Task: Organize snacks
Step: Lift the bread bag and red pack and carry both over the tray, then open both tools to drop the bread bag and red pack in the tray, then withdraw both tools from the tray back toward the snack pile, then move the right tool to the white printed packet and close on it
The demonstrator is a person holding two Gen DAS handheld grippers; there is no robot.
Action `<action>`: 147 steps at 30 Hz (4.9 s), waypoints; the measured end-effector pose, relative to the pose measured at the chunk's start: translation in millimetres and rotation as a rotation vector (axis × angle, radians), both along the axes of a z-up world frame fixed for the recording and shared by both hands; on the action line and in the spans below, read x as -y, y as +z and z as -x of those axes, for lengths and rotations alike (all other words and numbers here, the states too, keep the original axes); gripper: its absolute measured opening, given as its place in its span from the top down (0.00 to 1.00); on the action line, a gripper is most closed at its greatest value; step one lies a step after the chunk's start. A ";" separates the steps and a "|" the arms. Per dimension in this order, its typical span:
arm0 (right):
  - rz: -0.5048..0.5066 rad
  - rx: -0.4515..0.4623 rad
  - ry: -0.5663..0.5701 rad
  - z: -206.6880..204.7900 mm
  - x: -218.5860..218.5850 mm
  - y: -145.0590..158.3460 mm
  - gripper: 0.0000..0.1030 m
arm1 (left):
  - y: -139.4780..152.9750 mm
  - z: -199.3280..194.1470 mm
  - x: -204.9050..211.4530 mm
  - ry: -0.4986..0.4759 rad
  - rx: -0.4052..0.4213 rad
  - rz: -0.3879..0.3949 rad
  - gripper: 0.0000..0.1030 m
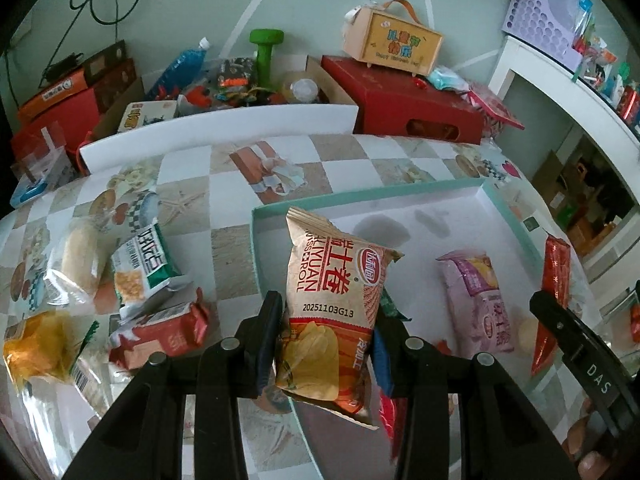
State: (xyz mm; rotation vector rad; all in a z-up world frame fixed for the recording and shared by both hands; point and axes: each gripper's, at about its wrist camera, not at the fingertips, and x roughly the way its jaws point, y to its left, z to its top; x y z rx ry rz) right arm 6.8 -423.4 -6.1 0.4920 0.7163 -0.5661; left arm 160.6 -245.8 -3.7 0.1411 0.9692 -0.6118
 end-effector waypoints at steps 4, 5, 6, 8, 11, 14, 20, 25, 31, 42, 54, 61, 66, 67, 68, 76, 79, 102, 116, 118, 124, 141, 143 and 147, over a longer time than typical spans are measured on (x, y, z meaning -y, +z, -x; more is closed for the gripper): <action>-0.004 0.009 0.010 -5.7 -1.3 -0.7 0.47 | 5.8 -4.3 9.6 -0.012 0.009 -0.006 0.59; -0.005 0.008 0.011 -6.6 -1.6 -1.2 0.47 | 7.1 -4.7 12.6 -0.018 0.011 -0.004 0.59; -0.006 0.005 0.013 -8.2 -1.7 -2.2 0.47 | 8.1 -5.1 15.5 -0.024 0.010 -0.002 0.59; -0.007 0.000 0.018 -10.3 -2.0 -3.7 0.47 | 9.3 -5.2 23.5 -0.040 0.005 0.003 0.59; -0.016 0.001 0.019 -11.9 -0.5 -5.0 0.47 | 9.6 -4.3 33.8 -0.059 -0.006 0.011 0.59; -0.013 0.000 0.019 -14.8 1.1 -4.5 0.47 | 9.0 -5.1 42.7 -0.072 -0.013 0.005 0.59; -0.012 -0.002 0.004 -20.5 10.0 -4.2 0.47 | 12.6 -7.7 54.9 -0.087 -0.026 0.020 0.55; 0.007 -0.023 0.009 -26.3 9.4 -6.0 0.46 | 21.0 -5.5 52.8 -0.086 -0.005 0.028 0.42; 0.012 -0.034 0.009 -26.0 9.3 -6.9 0.44 | 29.6 -6.5 35.6 -0.035 0.009 0.033 0.34; 0.043 -0.123 0.031 -38.2 -3.7 -10.0 0.12 | 21.8 -14.8 -11.5 0.135 0.051 -0.015 0.07; 0.135 -0.095 0.069 -47.9 -27.7 5.4 0.00 | 21.4 -8.2 -54.7 0.227 0.087 -0.025 0.00; 0.184 -0.084 0.103 -56.5 -47.5 12.0 0.00 | 21.9 -6.0 -81.6 0.257 0.108 0.013 0.00; 0.144 -0.019 0.096 -56.8 -53.3 16.7 0.00 | 25.0 -4.9 -104.6 0.277 0.161 0.026 0.00; 0.134 -0.005 0.092 -56.5 -53.9 16.8 0.00 | 24.6 -5.4 -108.4 0.280 0.157 0.030 0.00; 0.129 0.004 0.088 -56.4 -55.0 16.6 0.00 | 23.8 -5.8 -113.2 0.281 0.152 0.037 0.00; 0.166 0.026 0.093 -60.4 -69.1 17.6 0.00 | 12.2 -7.8 -134.3 0.286 0.176 0.042 0.00; 0.169 0.007 0.121 -66.6 -77.1 14.5 0.00 | 8.7 -12.8 -144.4 0.296 0.146 0.069 0.00; 0.171 0.068 0.333 -105.4 -174.6 31.7 0.00 | 1.8 -28.4 -251.2 0.463 0.052 0.099 0.00; 0.106 -0.056 0.514 -119.5 -225.0 -6.0 0.00 | -17.0 -33.1 -258.0 0.505 -0.046 0.071 0.00; 0.086 -0.082 0.532 -121.0 -228.8 -13.8 0.00 | -21.5 -33.3 -253.1 0.500 -0.066 0.062 0.00; 0.070 -0.130 0.573 -121.1 -237.0 -28.6 0.00 | -30.5 -32.3 -240.9 0.486 -0.106 0.069 0.00; 0.031 -0.177 0.585 -126.3 -237.7 -54.8 0.00 | -30.4 -26.6 -239.2 0.538 -0.115 0.065 0.00; 0.026 -0.174 0.585 -126.2 -236.4 -55.4 0.00 | -29.6 -25.8 -236.8 0.536 -0.112 0.064 0.00; 0.038 -0.183 0.592 -125.7 -237.1 -55.3 0.01 | -28.8 -24.6 -233.0 0.532 -0.107 0.060 0.00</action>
